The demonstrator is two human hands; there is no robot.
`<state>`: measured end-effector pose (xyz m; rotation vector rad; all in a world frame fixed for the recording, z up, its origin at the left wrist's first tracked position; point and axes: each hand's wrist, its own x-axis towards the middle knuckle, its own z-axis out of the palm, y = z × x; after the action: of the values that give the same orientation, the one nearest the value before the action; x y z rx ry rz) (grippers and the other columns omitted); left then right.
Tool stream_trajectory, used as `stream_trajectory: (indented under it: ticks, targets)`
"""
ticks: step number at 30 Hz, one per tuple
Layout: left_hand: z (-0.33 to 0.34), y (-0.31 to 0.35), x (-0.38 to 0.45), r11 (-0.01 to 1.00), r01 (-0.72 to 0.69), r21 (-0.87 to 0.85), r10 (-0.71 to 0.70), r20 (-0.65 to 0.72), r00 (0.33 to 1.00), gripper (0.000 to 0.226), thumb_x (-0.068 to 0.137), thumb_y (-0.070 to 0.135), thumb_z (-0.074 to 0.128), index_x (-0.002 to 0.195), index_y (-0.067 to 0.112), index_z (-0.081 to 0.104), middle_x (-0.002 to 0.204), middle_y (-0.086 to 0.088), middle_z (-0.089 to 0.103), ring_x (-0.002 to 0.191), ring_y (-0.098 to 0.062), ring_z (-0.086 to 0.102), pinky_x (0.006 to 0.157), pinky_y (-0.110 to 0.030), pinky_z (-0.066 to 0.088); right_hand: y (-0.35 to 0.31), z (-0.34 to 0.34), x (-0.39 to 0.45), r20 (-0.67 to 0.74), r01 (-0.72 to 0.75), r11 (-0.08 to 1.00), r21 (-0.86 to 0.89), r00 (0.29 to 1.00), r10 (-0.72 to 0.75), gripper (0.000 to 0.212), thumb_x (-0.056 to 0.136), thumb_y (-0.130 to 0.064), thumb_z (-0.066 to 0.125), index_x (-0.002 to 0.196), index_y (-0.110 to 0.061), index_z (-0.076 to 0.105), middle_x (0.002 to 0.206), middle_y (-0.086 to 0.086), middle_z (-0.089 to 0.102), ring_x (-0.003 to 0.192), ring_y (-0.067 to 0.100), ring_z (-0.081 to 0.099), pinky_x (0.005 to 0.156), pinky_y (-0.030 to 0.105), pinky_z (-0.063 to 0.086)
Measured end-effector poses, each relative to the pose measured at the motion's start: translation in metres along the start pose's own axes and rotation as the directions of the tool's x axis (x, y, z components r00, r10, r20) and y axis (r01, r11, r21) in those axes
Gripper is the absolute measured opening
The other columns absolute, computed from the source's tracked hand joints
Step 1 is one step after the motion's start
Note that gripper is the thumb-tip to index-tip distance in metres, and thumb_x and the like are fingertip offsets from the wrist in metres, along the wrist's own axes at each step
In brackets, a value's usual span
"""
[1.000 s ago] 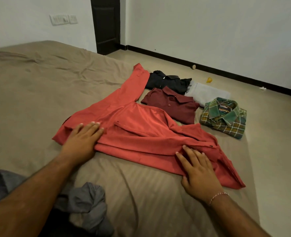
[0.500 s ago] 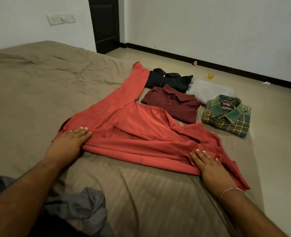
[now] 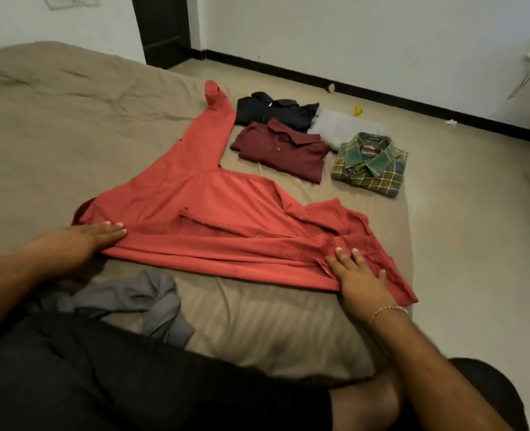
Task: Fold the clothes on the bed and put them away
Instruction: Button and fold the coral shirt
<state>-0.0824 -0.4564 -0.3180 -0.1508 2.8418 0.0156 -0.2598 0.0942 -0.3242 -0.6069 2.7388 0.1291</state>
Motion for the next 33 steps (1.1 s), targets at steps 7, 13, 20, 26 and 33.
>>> stream_trajectory:
  ticks: [7,13,20,26,33]
  targets:
    - [-0.020,0.026,-0.012,0.992,0.070,-0.101,-0.056,0.135,0.989,0.086,0.091,0.017,0.066,0.165,0.018,0.023,0.171,-0.004,0.018,0.158,-0.020,0.022,0.128,-0.028,0.014,0.002,-0.003,-0.023,0.087,-0.008,1.000,-0.002,0.996,0.008,0.082,0.099,-0.013,0.044,0.163,-0.039,0.001,0.172,-0.012,-0.014,0.159,0.024,-0.011,0.116,0.077,0.018]
    - [-0.061,0.042,0.021,0.981,0.169,-0.092,-0.173,-0.037,0.984,0.032,0.099,0.026,0.058,0.127,0.019,0.071,0.127,-0.012,0.073,0.112,-0.031,0.068,0.096,-0.035,0.051,0.004,-0.069,-0.010,0.039,0.219,0.950,0.223,0.972,-0.233,0.092,0.082,-0.060,0.071,0.160,-0.038,0.027,0.169,-0.014,0.021,0.158,0.017,0.015,0.124,0.063,0.012]
    - [-0.104,0.109,0.125,0.991,-0.004,-0.135,-0.027,-0.225,0.974,0.059,0.075,0.033,0.046,0.126,0.017,0.071,0.124,-0.014,0.072,0.112,-0.035,0.067,0.097,-0.040,0.051,0.018,-0.068,0.107,-0.443,0.325,0.889,0.322,0.882,-0.162,0.049,0.095,-0.019,0.064,0.142,-0.019,0.055,0.143,0.004,0.057,0.133,0.027,0.051,0.115,0.041,0.039]
    - [-0.120,0.172,0.222,0.983,-0.113,-0.142,0.093,-0.140,0.986,0.057,0.098,0.016,0.053,0.155,0.017,0.045,0.154,-0.008,0.049,0.134,-0.030,0.054,0.107,-0.036,0.043,0.031,-0.050,0.157,-0.201,0.282,0.956,0.087,0.944,-0.260,0.078,0.093,-0.036,0.067,0.160,-0.034,0.027,0.157,-0.004,0.040,0.149,0.023,0.031,0.125,0.055,0.013]
    - [-0.129,0.168,0.278,0.998,-0.059,-0.033,0.059,0.014,0.998,0.040,0.093,0.016,0.066,0.133,0.019,0.063,0.129,-0.013,0.064,0.116,-0.037,0.064,0.093,-0.036,0.051,0.089,-0.062,0.168,-0.314,0.053,0.965,0.258,0.949,0.031,0.010,0.086,-0.039,0.073,0.087,-0.032,0.067,0.086,-0.001,0.071,0.098,0.032,0.067,0.080,0.037,0.045]
